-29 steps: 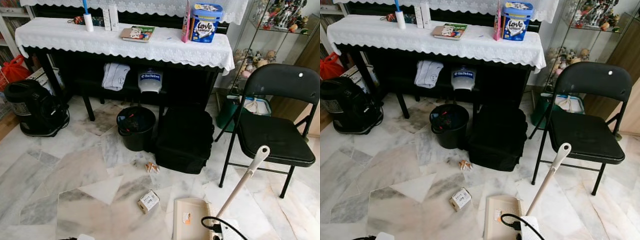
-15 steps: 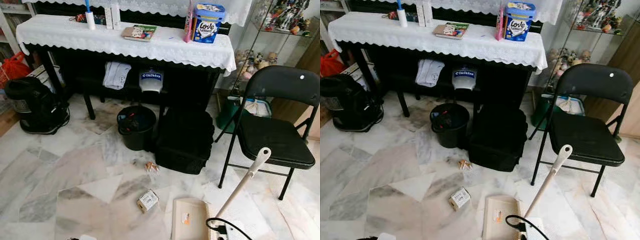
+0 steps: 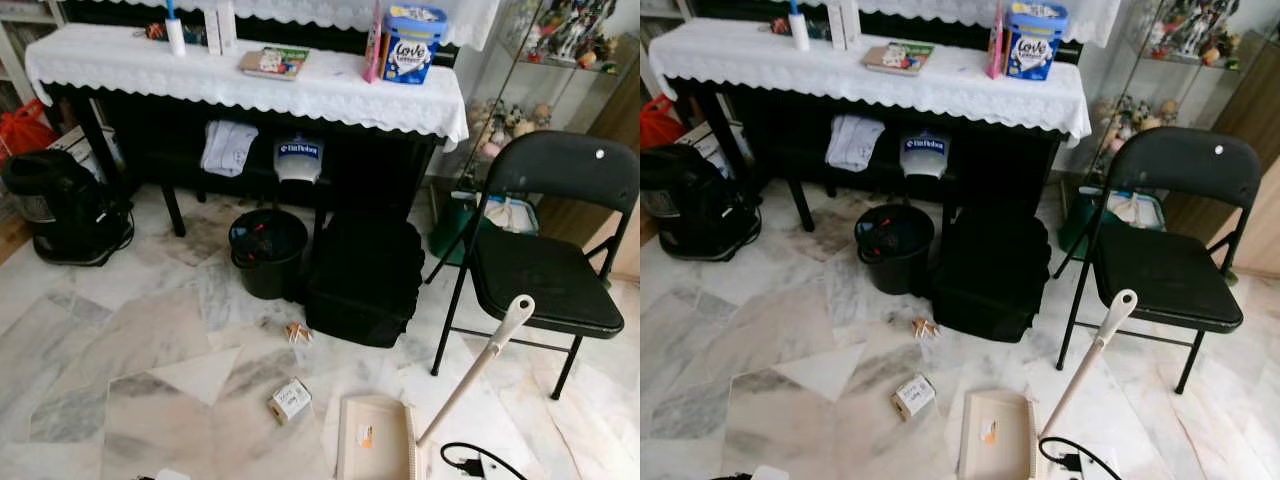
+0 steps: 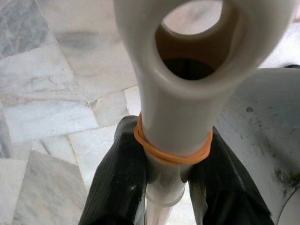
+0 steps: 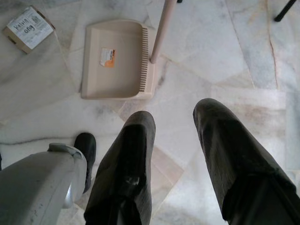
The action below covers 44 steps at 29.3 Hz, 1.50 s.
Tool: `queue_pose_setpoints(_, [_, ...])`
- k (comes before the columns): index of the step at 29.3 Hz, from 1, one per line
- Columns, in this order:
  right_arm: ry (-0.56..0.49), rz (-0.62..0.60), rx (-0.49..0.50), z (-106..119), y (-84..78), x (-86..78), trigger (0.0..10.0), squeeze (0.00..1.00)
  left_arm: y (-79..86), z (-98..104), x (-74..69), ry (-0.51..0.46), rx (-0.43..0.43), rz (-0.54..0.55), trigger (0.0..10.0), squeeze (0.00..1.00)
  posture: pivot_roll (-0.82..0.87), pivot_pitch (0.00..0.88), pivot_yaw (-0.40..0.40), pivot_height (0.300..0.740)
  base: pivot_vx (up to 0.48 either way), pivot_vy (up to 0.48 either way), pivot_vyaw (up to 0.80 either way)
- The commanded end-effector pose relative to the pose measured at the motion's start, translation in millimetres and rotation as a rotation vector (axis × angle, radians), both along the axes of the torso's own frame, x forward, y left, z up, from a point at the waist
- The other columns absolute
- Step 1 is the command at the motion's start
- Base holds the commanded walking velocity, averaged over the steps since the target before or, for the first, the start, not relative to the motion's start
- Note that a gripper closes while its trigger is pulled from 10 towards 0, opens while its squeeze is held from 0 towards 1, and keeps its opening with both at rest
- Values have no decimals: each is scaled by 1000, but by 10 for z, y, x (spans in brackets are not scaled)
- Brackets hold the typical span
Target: Sweep floor
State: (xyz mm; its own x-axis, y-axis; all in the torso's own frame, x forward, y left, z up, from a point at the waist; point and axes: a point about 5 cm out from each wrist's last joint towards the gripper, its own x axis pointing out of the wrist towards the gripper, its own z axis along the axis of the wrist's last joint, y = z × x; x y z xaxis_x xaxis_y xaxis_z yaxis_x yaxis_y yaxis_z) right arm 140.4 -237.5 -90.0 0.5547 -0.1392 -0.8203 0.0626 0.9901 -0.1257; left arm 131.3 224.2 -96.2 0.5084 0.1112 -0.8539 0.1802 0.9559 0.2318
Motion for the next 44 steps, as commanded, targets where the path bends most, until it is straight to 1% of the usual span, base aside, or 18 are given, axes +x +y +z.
queue_pose_setpoints(1, [10, -16, -4, -1, -51, -35, 10000, 0, -233, -53, -34, 9, -82, -22, 10000, 0, -40, 0, -144, 740, 0, 0, 0])
queue_pose_setpoints(6, [15, -50, 0, 14, -155, -74, 10000, 0, -306, -69, -57, 11, -93, -38, 10000, 0, -50, 0, -151, 740, 0, 0, 0])
queue_pose_setpoints(9, [13, -66, 6, 28, -213, -88, 10000, 0, -348, -74, -58, 11, -101, -41, 10000, 0, -43, 0, -150, 740, 0, 0, -769])
queue_pose_setpoints(14, [20, -53, -7, 40, -264, -101, 10000, 0, -403, -72, -37, 4, -116, -60, 10000, 0, -31, 0, -145, 740, 0, 0, -720])
queue_pose_setpoints(17, [15, -48, -13, 46, -285, -108, 10000, 0, -410, -76, -43, 10, -115, -65, 10000, 0, -37, 0, -132, 740, 0, 0, 0])
queue_pose_setpoints(20, [15, -62, -12, 39, -282, -127, 10000, 0, -420, -82, -59, 25, -115, -107, 10000, 0, -36, 0, -109, 740, 0, 0, 0])
queue_pose_setpoints(22, [8, -91, -4, 30, -252, -123, 10000, 0, -392, -70, -38, 22, -110, -121, 10000, 0, -21, 0, -86, 740, 0, 0, 0])
queue_pose_setpoints(25, [8, -98, -3, 23, -225, -114, 10000, 0, -375, -58, -8, 15, -103, -129, 10000, 0, -21, 0, -86, 740, 0, 0, 0])
queue_pose_setpoints(27, [16, -84, 2, 7, -155, -88, 10000, 0, -308, -22, 73, -10, -84, -125, 10000, 0, 6, 0, -115, 740, 0, 0, 0])
queue_pose_setpoints(29, [17, -65, 11, 1, -105, -60, 10000, 0, -240, 2, 112, -23, -66, -109, 10000, 0, 18, 0, -128, 740, 0, 0, 0])
queue_pose_setpoints(31, [11, -81, 21, 2, -85, -39, 10000, 0, -210, 13, 131, -30, -61, -94, 10000, 0, 16, 0, -131, 740, 0, 0, -394])
queue_pose_setpoints(32, [7, -93, 27, 2, -79, -31, 10000, 0, -201, 16, 137, -32, -61, -88, 10000, 0, 16, 0, -131, 740, 0, 0, -788])
queue_pose_setpoints(33, [-4, -95, 28, 10, -48, 17, 10000, 0, -197, 18, 141, -32, -60, -91, 10000, 0, 15, 0, -123, 740, 0, 0, -781])
queue_pose_setpoints(34, [-4, -95, 28, 10, -48, 17, 10000, 0, -197, 18, 141, -32, -60, -91, 10000, 0, 15, 0, -123, 740, 0, 0, -781])
queue_pose_setpoints(35, [-28, -77, 33, 20, 58, 111, 10000, 0, -193, 20, 143, -34, -63, -85, 10000, 0, 9, 0, -108, 740, 0, 0, 0])
queue_pose_setpoints(36, [-39, -72, 39, 23, 130, 160, 10000, 0, -196, 20, 143, -34, -66, -86, 10000, 0, 8, 0, -103, 740, 0, 0, 0])
queue_pose_setpoints(37, [-42, -81, 47, 20, 173, 177, 10000, 0, -204, 19, 143, -32, -66, -96, 10000, 0, 6, 0, -94, 740, 0, 0, 0])
queue_pose_setpoints(44, [-39, -67, 58, 5, 273, 190, 10000, 0, -195, 25, 154, -34, -68, -101, 10000, 0, 8, 0, -92, 740, 0, 0, 0])
